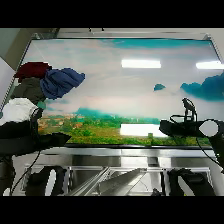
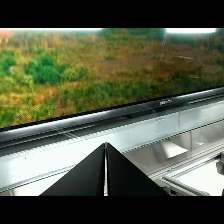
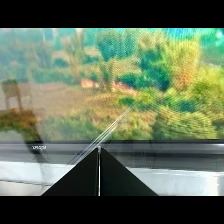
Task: Fold the shirts.
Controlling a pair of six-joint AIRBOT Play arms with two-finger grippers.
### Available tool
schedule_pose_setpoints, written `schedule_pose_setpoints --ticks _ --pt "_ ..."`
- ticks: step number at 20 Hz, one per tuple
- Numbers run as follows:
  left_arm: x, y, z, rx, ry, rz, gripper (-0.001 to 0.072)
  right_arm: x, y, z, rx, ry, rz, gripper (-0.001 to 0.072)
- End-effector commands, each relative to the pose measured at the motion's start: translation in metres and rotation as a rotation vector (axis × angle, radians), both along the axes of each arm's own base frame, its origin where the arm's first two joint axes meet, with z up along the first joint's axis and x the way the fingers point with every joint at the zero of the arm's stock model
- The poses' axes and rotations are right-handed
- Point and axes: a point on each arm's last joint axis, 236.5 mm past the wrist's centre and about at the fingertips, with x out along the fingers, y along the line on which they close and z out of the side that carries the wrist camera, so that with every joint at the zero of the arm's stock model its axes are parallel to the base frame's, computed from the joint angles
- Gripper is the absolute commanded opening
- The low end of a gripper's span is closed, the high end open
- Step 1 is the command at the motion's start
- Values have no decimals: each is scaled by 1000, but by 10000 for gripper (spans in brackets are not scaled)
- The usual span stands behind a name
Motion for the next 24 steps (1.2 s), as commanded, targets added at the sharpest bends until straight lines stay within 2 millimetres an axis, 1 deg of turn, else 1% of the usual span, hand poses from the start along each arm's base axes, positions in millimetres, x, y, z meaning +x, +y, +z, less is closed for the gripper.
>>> schedule_pose_setpoints --ticks 1,9,11,12,14,15,16,17,18,19,20,21,22,24 --pt "0 0 0 1 0 -1 13 0 0 0 0 1 0 20" --pt "0 0 0 1 0 0 13 0 0 0 1 1 0 20" --pt "5 2 1 3 -18 13 13 0 0 0 1 0 0 20" --pt "11 4 2 7 -39 29 13 0 0 0 1 0 0 20" --pt "31 12 8 19 -109 95 13 1 0 0 0 -3 -1 20" --pt "41 19 11 37 -149 126 13 6 0 1 2 -23 -11 20" --pt "57 36 15 98 -206 168 16 10 -1 2 1 -39 -18 20" --pt "74 58 22 184 -252 199 262 14 -1 3 1 -56 -26 20" --pt "94 81 30 269 -286 233 706 24 -3 6 0 -92 -43 20" --pt "115 101 37 331 -303 255 689 34 -5 9 0 -131 -62 20" --pt "139 117 41 380 -298 259 688 42 -6 11 -1 -162 -77 22" --pt "164 126 42 392 -282 260 689 48 -8 12 -2 -184 -90 30" --pt "194 134 39 388 -256 258 689 52 -9 11 -5 -192 -97 48" --pt "254 149 26 385 -215 253 689 54 -12 2 -20 -171 -97 472"
